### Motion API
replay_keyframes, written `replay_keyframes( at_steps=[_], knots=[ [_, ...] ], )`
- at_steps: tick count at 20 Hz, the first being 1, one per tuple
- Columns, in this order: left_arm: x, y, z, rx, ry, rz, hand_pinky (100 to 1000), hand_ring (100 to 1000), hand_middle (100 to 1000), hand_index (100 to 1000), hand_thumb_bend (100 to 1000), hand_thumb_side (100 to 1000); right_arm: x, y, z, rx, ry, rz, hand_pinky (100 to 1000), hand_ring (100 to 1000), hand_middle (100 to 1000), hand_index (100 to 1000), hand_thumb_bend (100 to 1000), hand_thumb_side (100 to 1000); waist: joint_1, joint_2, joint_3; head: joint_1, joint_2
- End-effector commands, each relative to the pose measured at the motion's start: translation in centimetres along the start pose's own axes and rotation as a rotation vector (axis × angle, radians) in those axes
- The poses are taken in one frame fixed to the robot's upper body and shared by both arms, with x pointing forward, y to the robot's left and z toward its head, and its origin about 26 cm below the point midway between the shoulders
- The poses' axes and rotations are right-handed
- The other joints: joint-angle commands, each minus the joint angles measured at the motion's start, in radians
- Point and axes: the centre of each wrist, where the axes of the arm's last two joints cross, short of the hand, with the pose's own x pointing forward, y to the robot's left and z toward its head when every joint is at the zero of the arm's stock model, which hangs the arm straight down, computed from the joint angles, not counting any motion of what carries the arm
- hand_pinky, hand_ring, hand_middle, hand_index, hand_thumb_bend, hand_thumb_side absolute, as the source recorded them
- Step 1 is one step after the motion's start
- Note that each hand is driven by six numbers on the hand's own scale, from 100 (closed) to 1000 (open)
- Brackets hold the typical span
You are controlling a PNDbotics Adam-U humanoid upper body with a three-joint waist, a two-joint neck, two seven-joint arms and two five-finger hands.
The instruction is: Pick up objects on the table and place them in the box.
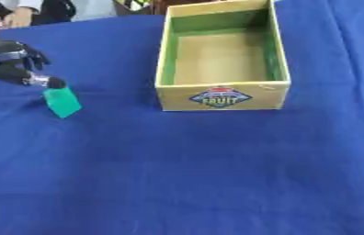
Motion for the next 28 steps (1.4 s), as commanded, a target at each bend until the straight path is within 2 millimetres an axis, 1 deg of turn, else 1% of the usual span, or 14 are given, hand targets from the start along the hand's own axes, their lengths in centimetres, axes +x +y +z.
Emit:
replay_keyframes(
  at_steps=[1,3,4,6,11,13,15,17,19,22,28],
  knots=[
    [-0.2,0.5,0.0,0.007,0.022,-0.008,582,755,730,917,897,1000,0.4,-0.2,-0.4,-0.002,-0.02,-0.007,757,820,709,792,100,915,-0.004,-0.02,-0.001,0.007,0.002],
    [-0.1,0.1,-0.3,-0.004,0.023,-0.013,582,754,729,917,892,975,0.4,-0.2,-0.4,-0.003,-0.02,-0.008,757,820,709,792,100,916,-0.005,-0.019,-0.002,0.008,0.001],
    [-0.1,-0.1,-0.4,-0.01,0.023,-0.015,580,753,730,920,880,936,0.4,-0.2,-0.4,-0.003,-0.02,-0.008,757,820,709,792,100,916,-0.005,-0.018,-0.002,0.009,0.002],
    [0.0,-0.2,-0.6,-0.017,0.02,-0.017,579,754,738,928,856,890,0.4,-0.2,-0.4,-0.004,-0.019,-0.009,757,821,709,792,100,917,-0.005,-0.017,-0.002,0.01,0.002],
    [0.1,-0.1,-0.5,-0.023,0.009,-0.014,577,752,747,929,813,858,0.4,-0.2,-0.4,-0.004,-0.018,-0.01,758,821,709,792,100,918,-0.005,-0.017,-0.002,0.011,0.002],
    [0.1,-0.2,-0.5,-0.029,0.008,-0.016,574,750,750,928,782,843,0.4,-0.2,-0.3,-0.004,-0.017,-0.01,758,822,709,792,100,917,-0.005,-0.017,-0.002,0.012,0.002],
    [0.1,-0.3,-0.6,-0.036,0.01,-0.026,569,744,743,916,699,793,0.4,-0.2,-0.3,-0.004,-0.015,-0.009,758,822,709,792,100,918,-0.005,-0.017,-0.002,0.012,0.001],
    [0.2,-0.3,-0.5,-0.034,0.015,-0.04,557,734,724,893,653,789,0.4,-0.2,-0.3,-0.004,-0.014,-0.009,759,823,709,792,100,919,-0.005,-0.017,-0.001,0.013,0.001],
    [0.2,-0.2,-0.5,-0.023,0.023,-0.054,532,714,689,865,617,790,0.4,-0.2,-0.3,-0.006,-0.014,-0.011,759,823,709,792,100,919,-0.005,-0.018,-0.001,0.014,0.0],
    [0.2,-0.2,-0.5,-0.011,0.036,-0.073,467,669,624,822,563,785,0.4,-0.2,-0.3,-0.009,-0.014,-0.01,759,823,709,792,100,918,-0.005,-0.018,-0.003,0.015,-0.001],
    [0.2,-0.5,-0.7,-0.011,0.044,-0.089,319,579,536,760,422,729,0.4,-0.2,-0.3,-0.015,-0.012,-0.008,759,824,707,792,100,918,-0.006,-0.017,-0.004,0.018,-0.001]
  ],
)
